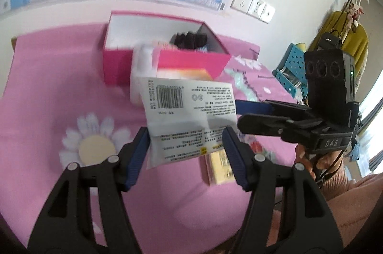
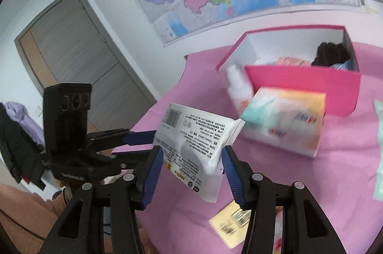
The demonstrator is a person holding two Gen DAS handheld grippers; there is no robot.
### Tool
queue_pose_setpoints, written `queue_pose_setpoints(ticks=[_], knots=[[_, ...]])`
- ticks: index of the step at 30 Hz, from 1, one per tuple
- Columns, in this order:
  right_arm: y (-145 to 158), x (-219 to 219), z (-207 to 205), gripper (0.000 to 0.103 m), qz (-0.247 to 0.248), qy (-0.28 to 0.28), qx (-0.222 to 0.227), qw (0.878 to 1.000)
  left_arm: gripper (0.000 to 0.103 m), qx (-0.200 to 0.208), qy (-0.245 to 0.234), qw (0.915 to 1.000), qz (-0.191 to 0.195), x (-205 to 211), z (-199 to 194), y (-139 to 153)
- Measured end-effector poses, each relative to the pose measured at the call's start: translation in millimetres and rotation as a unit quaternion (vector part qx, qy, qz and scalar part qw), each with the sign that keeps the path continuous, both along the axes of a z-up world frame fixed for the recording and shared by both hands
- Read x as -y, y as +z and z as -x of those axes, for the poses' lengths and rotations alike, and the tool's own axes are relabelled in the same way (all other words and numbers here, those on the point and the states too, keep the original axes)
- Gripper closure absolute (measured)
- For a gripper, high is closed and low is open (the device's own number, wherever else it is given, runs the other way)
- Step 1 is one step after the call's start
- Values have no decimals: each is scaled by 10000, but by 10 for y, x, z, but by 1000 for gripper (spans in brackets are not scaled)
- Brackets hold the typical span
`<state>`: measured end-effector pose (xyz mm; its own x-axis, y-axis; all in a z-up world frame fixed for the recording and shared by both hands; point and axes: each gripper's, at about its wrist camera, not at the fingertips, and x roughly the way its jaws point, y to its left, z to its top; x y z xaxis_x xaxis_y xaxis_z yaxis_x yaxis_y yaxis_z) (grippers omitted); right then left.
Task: Organize soft objects
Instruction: 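Carry the white wipes pack with the right gripper into the pink box and release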
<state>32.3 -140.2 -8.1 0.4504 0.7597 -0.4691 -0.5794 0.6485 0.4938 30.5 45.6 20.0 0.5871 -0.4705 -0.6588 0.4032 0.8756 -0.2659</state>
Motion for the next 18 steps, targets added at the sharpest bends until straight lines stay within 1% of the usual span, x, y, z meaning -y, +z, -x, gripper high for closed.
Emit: queue_pose_setpoints(ticks=[4,9,13,18], knots=[[131,82,-138,50,-51,-103,153,9998,39,187,11,9998,-92,77,-164,168],[346,191,-293,50,-133,-287,364,9988,39,258,42,9996,-99,130,-389,316],[487,232,-454,50,-170,-389,481,9979,39,397,53,9990,-203,166,-562,457],[599,236,-683,50,-212,-461,514,9974,39,425,79,9989,-184,185,-818,588]])
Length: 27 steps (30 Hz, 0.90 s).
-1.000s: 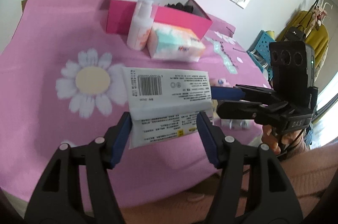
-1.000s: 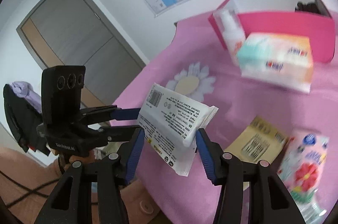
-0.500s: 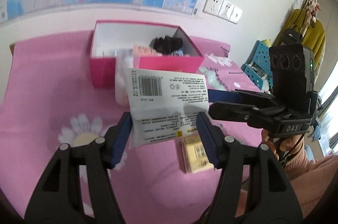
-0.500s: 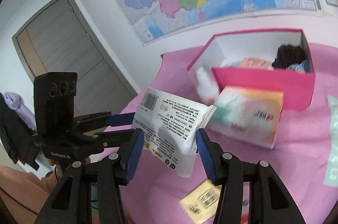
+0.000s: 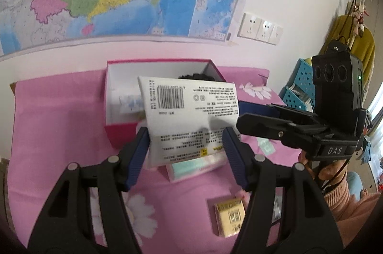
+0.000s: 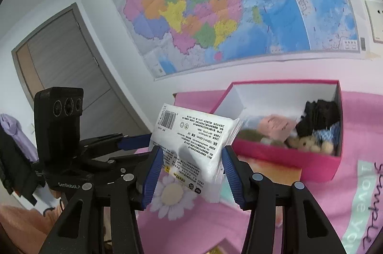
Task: Organize soft objects
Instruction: 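Carry the white wipes pack with the right gripper into the pink box and release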
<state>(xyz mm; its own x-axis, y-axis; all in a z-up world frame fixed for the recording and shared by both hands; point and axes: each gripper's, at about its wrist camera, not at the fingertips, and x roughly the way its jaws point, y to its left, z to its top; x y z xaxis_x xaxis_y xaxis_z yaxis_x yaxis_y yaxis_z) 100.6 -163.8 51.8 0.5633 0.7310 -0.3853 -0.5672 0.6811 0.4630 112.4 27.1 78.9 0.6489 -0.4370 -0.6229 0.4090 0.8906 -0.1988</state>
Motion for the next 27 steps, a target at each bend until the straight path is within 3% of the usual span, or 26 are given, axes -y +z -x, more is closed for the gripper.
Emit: queue_pose_setpoints(ticks=[13,27], knots=[[101,110,-688,50,-90,-333,-148,9993,39,-291,8,9996,-36,150,-746,-41],[-207,23,-1352,50,51,-450,-737,9963,39,-917,362,9950,-163,144,-1402,-426]])
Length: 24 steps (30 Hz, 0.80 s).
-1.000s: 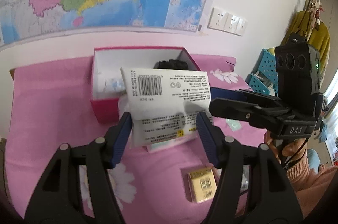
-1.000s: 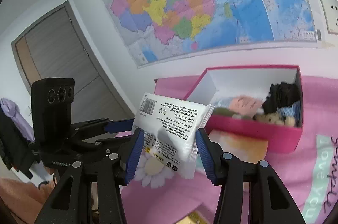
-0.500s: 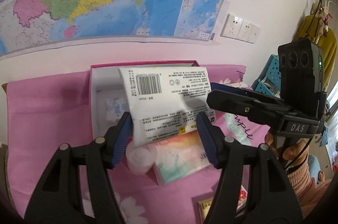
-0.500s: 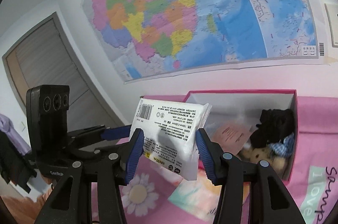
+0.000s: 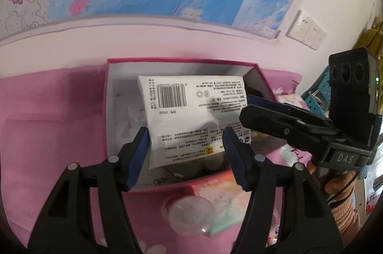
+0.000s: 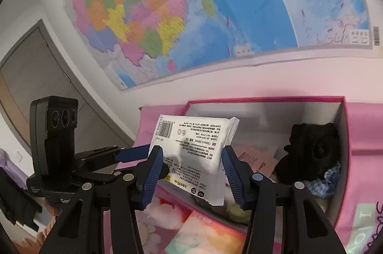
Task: Organize soft objects
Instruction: 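Carry the white wipes pack with the right gripper into the pink box and release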
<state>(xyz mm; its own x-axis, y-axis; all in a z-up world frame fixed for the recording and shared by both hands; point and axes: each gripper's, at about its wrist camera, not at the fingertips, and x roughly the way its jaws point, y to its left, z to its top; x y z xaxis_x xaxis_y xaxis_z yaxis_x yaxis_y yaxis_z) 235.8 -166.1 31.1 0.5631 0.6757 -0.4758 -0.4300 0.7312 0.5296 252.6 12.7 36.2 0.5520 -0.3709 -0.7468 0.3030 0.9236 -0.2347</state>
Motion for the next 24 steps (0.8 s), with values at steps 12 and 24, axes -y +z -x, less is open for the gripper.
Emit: queue_pose_setpoints(ticks=[12,24], knots=[[-169,-135,-365,50,160,-203,-352,9990,39,-140,384,9991,-106,-42,-242,-120],[-115,65,56,49,-88,-76,-167,9998,39,861,341,9957,55,-160,441,295]])
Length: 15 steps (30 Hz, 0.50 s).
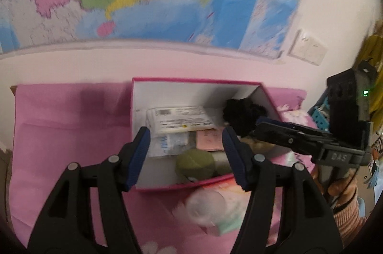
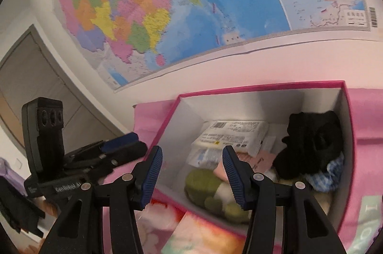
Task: Organize soft objects
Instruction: 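Carry the white wipes pack with the right gripper into the pink box and release, then move the right gripper back to the floral tissue pack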
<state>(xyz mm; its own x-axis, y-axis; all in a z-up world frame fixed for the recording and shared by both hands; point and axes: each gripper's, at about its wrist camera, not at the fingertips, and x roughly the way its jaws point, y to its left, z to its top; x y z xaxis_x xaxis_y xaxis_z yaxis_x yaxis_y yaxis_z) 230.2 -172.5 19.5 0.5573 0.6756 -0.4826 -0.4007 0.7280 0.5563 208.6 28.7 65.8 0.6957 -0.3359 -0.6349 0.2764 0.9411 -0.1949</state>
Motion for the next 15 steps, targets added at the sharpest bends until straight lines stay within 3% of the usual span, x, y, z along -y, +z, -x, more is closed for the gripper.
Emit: queue_pose_setpoints(ticks=[9,15], knots=[[170,220,751,42,-73,344,491,9982,36,698,-491,9963,58,12,848,150],[-46,322,1289,42,185,536,444,9974,35,421,-826,9957,-20,107,1257,-168]])
